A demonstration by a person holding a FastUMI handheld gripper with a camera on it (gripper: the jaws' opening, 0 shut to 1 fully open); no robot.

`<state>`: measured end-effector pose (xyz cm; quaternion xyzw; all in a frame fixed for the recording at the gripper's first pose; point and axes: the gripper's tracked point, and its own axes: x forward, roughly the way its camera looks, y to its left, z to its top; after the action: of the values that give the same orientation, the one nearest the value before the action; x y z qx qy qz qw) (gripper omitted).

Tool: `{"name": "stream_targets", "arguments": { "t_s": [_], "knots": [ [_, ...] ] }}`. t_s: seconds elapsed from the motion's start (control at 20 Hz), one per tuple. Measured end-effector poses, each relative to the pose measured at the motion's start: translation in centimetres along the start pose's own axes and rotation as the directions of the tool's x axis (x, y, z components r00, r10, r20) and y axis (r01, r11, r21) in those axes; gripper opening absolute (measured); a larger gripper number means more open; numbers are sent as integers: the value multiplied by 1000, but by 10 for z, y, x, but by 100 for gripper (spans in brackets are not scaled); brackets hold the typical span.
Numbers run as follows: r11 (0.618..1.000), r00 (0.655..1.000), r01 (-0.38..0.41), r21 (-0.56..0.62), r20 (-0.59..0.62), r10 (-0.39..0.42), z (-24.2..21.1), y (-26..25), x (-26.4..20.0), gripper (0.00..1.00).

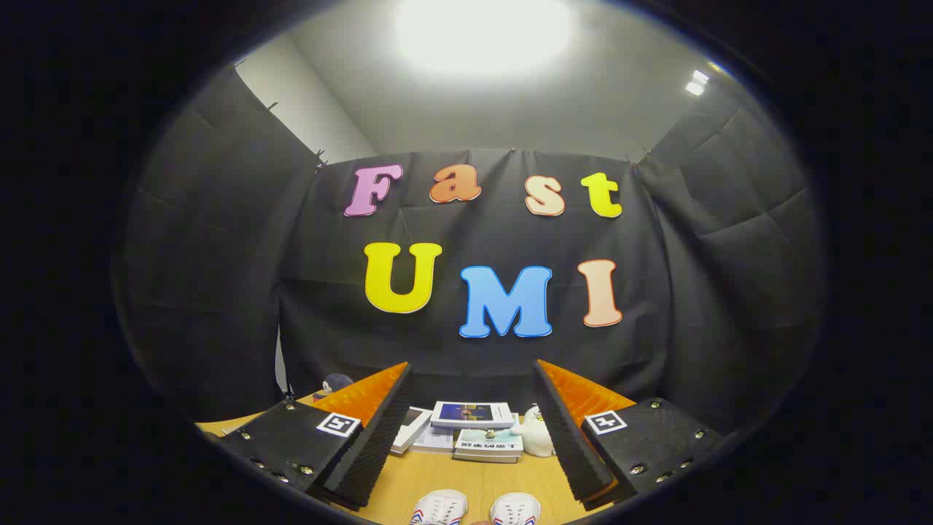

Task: Open the storage box then place both shoes into the box .Put the left shoe in first, then the right shoe, with the right side of both shoes facing outward in a uniform manner.

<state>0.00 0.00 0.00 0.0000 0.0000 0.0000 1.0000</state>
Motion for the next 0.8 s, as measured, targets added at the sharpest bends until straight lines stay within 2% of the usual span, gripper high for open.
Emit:
{"name": "stream_targets", "arguments": {
  "t_s": [0.25, 0.8],
  "knots": [
    [1000, 1000, -26, 0, 2, 26, 2, 7, 1, 96],
    [1000, 1000, -27, -4, -13, 27, -2, 11, 4, 97]
  ]
}}
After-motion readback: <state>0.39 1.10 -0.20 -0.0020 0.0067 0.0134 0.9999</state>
